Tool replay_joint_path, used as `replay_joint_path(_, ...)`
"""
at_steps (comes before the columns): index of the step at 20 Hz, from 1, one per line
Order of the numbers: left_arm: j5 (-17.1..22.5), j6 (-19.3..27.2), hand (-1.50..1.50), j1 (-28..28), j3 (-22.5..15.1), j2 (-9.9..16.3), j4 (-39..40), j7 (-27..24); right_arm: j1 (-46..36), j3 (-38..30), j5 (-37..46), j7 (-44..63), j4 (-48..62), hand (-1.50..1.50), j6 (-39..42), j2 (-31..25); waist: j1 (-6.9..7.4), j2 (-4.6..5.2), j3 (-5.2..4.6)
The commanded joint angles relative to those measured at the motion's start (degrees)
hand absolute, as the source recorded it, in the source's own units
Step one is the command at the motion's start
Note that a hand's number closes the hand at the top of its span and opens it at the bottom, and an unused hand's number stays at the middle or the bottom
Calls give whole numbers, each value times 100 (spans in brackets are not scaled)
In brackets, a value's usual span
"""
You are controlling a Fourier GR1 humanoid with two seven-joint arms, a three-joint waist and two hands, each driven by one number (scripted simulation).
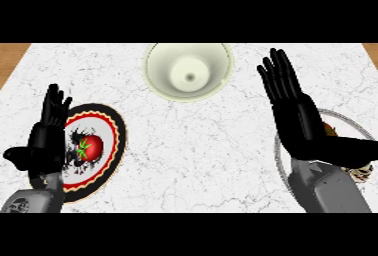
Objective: Pick the cupcake from the placemat and place it in the bowl
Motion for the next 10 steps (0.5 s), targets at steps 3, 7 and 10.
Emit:
replay_joint_path(3, 326, -530, 0, -182, 456, 555, -327, 286, 80, -118, -333, 50, 24, -150, 841, -268, -123, -132, -177)
replay_joint_path(7, 511, -633, 0, -383, 477, 499, -95, 295, 119, -237, 1422, 202, 218, -150, 879, -2151, -477, -219, -326)
replay_joint_path(10, 825, -891, 0, -468, 755, 735, -173, 424, 1028, -502, 1882, -481, 12, -150, -760, -1172, -423, -196, -184)
